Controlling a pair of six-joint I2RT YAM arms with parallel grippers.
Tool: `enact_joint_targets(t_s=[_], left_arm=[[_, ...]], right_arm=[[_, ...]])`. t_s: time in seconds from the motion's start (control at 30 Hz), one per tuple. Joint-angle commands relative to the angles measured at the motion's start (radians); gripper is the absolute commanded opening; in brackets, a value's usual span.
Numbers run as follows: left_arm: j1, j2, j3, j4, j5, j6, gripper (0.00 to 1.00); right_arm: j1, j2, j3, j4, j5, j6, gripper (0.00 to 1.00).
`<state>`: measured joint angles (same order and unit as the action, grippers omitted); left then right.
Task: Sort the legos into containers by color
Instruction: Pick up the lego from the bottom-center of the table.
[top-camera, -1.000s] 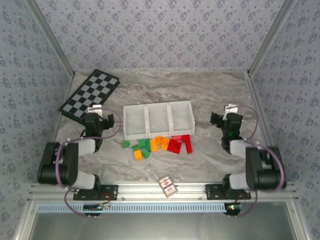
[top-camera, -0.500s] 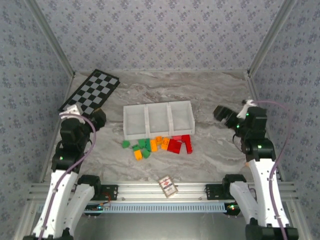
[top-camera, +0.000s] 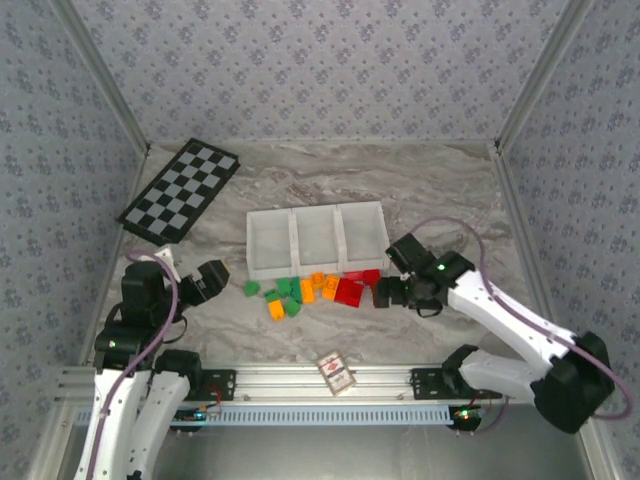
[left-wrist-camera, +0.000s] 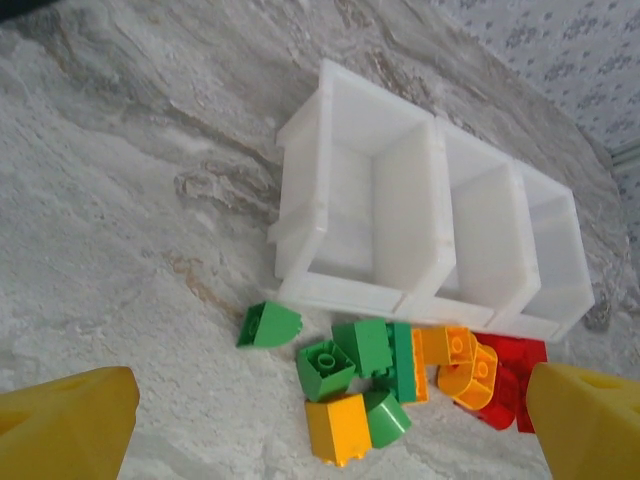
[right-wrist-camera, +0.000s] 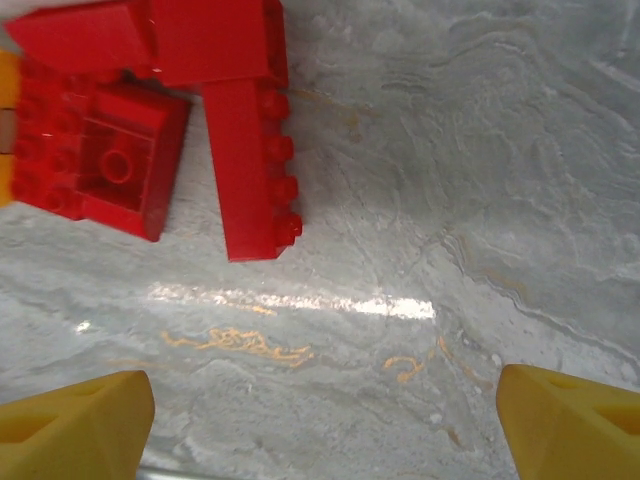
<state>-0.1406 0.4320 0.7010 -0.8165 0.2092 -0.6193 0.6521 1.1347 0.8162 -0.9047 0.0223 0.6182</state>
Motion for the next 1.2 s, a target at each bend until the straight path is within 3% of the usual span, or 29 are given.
enact_joint_targets(t_s=[0.0,0.33,0.9,1.17], left_arm=[[-0.004,0.029,0.04,-0.029,0.046,0.001,1.0],[-0.004,0.049,0.032,-0.026,0.035,0.016,1.0],[-0.005,0.047,0.023,-0.01,0.022,0.02,1.0],[-0.004,0.045,0.022,-0.009,0.019,0.018,1.0]], right_arm=[[0.007,0.096,0.037,0.066,0.029,-0.038,0.87],[0.027,0.322,0.127,0.151,0.029,-0.133,0.71],[0.062,0.485,0.118,0.171,0.066,-0.15,0.49],[0.093,0.484,0.143,0.094,0.114,-0.148,0.19]])
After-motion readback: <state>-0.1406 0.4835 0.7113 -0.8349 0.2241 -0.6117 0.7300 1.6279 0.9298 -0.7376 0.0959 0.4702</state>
